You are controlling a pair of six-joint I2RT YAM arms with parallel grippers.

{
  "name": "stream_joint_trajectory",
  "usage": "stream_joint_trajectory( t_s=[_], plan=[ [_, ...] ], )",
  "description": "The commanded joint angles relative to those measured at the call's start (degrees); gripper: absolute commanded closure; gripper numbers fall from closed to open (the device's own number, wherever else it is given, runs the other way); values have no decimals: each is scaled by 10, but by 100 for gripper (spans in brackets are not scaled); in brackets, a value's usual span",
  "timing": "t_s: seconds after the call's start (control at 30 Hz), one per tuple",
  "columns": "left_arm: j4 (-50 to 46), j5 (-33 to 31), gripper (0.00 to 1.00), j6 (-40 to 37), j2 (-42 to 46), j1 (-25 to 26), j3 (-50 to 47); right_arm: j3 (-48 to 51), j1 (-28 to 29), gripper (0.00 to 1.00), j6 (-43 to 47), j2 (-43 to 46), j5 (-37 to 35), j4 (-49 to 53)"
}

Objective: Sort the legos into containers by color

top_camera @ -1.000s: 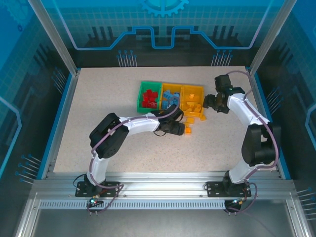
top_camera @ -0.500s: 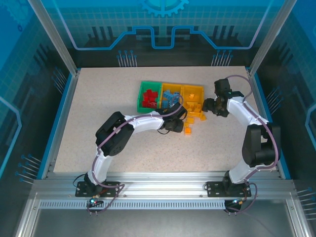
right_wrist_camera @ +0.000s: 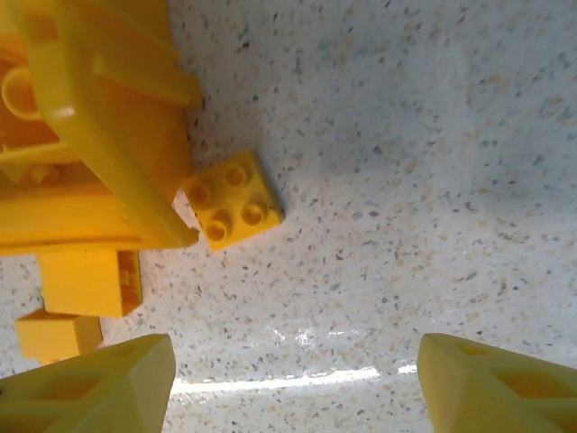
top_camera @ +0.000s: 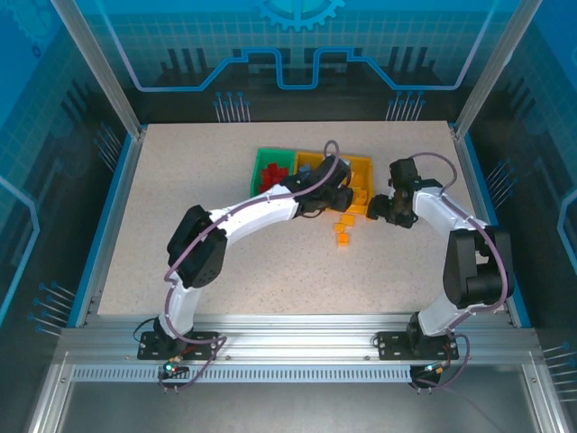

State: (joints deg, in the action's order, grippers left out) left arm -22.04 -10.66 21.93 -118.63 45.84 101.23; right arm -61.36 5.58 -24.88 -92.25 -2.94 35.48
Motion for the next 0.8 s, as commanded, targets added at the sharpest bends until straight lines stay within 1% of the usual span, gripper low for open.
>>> stream_joint_trajectory(
  t_s=[0.0, 0.07, 0.17, 0.23, 0.37, 0.43, 0.6, 0.7, 0.77],
  plan=[
    [-36, 17, 63, -37, -58, -17, 79, -12, 9, 27, 31, -18, 9, 20],
    [-49, 28, 62, -44, -87, -24, 124, -19, 15, 27, 53, -28, 4, 24],
    [-65, 37, 61, -50, -121, -35, 174, -24, 33, 26, 103, -36, -34, 26],
    [-66, 50, 60, -50, -136, -43, 193, -17, 47, 26, 136, -39, -59, 14],
    [-70, 61, 55, -48, -159, -53, 217, -8, 68, 26, 190, -58, -79, -12],
    [-67, 67, 54, -49, -166, -54, 221, -18, 74, 27, 201, -78, -90, -15],
    [-63, 75, 54, -50, -175, -57, 223, -46, 73, 32, 210, -122, -109, -22],
    [-69, 75, 49, -47, -171, -56, 219, -62, 66, 34, 207, -144, -107, -19],
    [-67, 75, 42, -45, -160, -57, 206, -67, 61, 34, 206, -150, -101, -25]
  ],
)
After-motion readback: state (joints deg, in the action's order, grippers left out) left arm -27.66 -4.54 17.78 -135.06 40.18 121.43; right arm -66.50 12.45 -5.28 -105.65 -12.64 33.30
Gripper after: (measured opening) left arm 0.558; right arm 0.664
